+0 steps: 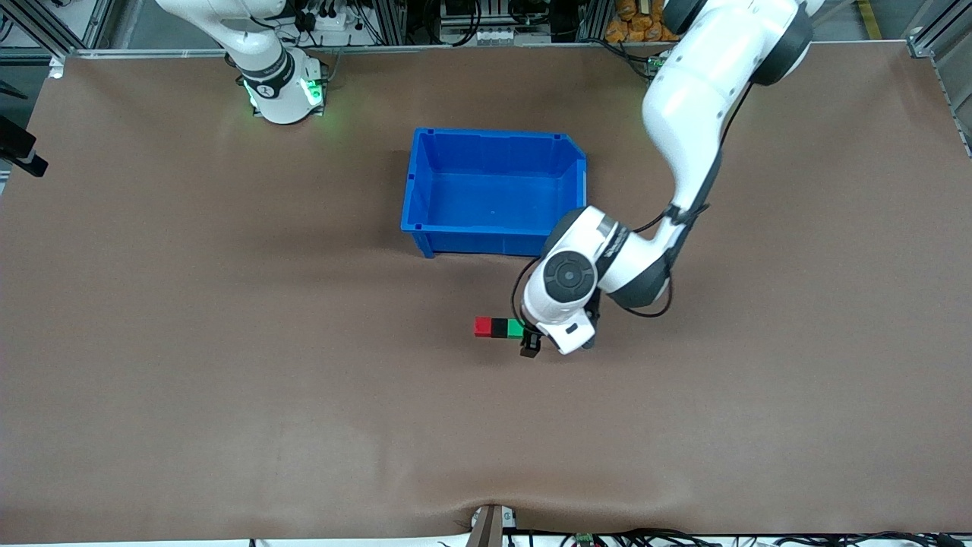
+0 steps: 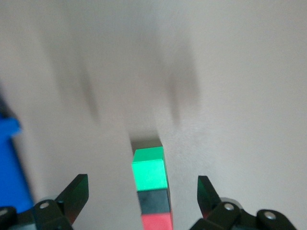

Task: Attach green and red cubes to black cube
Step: 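Open the left gripper and lift it away from the cubes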

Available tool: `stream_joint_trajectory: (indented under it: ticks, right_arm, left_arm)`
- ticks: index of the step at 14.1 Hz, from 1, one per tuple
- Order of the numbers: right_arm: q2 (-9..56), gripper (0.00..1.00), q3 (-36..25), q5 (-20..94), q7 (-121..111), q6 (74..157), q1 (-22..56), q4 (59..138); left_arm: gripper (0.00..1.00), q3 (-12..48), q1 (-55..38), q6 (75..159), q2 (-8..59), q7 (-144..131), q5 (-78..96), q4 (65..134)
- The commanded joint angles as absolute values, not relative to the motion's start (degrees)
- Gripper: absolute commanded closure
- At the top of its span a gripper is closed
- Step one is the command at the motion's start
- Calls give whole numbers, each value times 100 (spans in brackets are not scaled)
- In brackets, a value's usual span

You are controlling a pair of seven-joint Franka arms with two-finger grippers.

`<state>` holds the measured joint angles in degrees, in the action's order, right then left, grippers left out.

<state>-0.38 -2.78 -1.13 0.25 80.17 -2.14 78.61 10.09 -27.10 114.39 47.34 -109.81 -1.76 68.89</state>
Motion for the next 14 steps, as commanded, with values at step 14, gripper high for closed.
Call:
stream_joint_trajectory:
  ticks: [14]
  right_arm:
    - [9, 0, -325, -202, -35, 7954, -176, 7770]
  left_arm:
    - [0, 1020, -212, 8534, 1338, -4469, -167, 7803]
